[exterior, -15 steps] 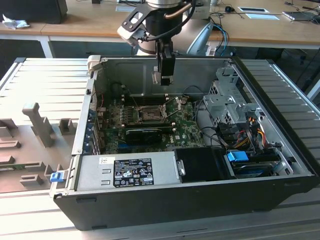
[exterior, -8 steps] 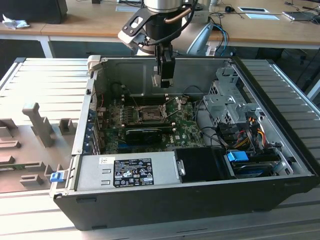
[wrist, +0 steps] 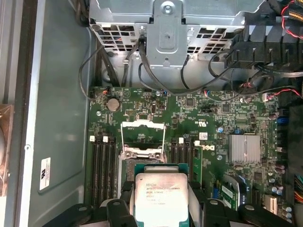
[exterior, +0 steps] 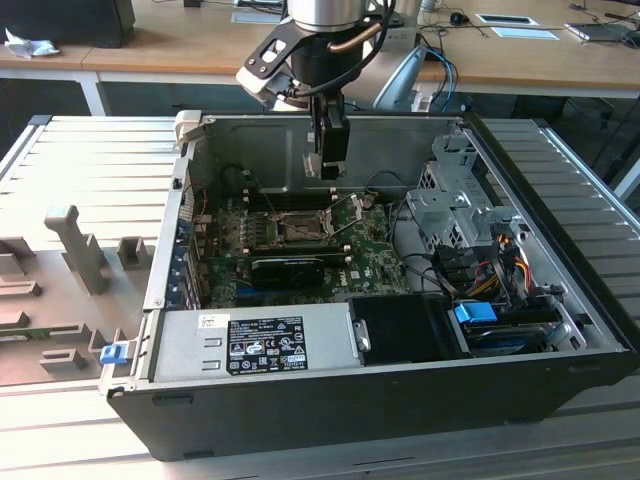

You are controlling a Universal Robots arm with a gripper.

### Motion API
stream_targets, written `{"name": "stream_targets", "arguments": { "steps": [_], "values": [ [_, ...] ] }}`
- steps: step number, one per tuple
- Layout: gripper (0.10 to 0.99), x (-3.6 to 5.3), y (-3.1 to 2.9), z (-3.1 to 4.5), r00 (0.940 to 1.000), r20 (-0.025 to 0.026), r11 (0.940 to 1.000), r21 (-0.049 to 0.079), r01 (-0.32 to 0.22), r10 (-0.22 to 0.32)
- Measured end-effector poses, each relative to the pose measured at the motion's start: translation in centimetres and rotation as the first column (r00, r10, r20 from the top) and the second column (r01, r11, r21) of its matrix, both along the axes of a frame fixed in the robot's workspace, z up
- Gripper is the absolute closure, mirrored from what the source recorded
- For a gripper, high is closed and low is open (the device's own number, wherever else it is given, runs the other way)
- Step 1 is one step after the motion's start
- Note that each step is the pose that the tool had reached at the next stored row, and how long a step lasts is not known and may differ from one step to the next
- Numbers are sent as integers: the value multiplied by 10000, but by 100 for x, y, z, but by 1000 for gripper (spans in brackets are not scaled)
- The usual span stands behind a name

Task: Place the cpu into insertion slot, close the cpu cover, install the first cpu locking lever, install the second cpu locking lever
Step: 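Place the cpu into insertion slot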

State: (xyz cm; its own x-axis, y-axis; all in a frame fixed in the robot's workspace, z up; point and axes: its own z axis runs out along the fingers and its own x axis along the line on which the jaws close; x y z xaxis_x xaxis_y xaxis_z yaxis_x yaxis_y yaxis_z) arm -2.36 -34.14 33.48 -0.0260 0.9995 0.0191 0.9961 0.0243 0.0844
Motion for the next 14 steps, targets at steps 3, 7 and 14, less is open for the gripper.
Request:
{"name": "stream_targets", "arguments": {
  "steps": [3, 7, 14],
  "values": [
    [549, 0, 0, -26, 10000, 0, 10000, 0, 1, -1],
    [549, 0, 0, -47, 10000, 0, 10000, 0, 0, 0],
    [549, 0, 0, -100, 10000, 0, 10000, 1, 0, 0]
  ]
}}
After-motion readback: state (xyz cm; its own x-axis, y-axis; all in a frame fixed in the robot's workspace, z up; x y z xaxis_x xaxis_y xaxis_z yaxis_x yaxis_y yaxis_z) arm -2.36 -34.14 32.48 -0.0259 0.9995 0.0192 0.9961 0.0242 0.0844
